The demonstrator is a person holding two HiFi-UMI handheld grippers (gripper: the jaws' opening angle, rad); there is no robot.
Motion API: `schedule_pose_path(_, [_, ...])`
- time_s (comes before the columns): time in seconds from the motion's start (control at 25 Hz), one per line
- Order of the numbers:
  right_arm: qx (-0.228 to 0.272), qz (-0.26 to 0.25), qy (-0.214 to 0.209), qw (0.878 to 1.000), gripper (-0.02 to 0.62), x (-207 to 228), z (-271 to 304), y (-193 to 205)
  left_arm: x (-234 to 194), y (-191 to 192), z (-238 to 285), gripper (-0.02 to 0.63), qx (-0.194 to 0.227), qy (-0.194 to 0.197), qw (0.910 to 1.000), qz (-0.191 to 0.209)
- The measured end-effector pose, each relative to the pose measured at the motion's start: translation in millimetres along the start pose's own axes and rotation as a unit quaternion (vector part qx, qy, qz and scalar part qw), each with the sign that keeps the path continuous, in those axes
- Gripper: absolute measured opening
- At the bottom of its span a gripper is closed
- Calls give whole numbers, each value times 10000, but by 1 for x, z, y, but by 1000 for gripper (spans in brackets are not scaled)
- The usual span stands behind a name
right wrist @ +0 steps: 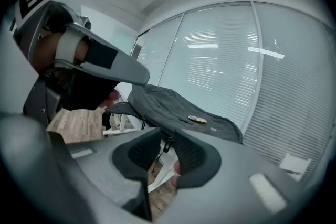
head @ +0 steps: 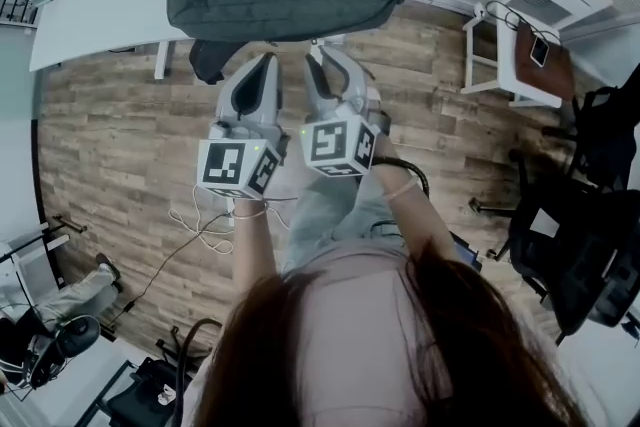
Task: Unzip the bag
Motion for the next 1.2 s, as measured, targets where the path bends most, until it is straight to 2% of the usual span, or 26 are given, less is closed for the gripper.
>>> schedule_pose_path(0.24, [-174,170,251,9994,98,-11,23,11,-21,6,18,9,-122,149,9997,156])
schedule_pose_path(0.68, [-382,521,668,9957,101,-21,51,22,-49,22,48,9,-279,449,9984,193])
schedule_pose_path(0.96, [-288,906,943,9910,104,-25,56,23,-55,21,65,9,-287,618,9976,101])
schedule_pose_path(1.2, [-62,1322,1307,9826,103,-31,64,21,-69,26,82,9,-638,737,9952,-129])
Point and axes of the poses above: the fingertips, and each gripper's own axes: z forward along the fingers, x to its right, y out of its underside, the point moved 10 cm from there along -z, backward along the fingers, and after that the axes turned 12 degrees about -x, right-handed, at the moved point
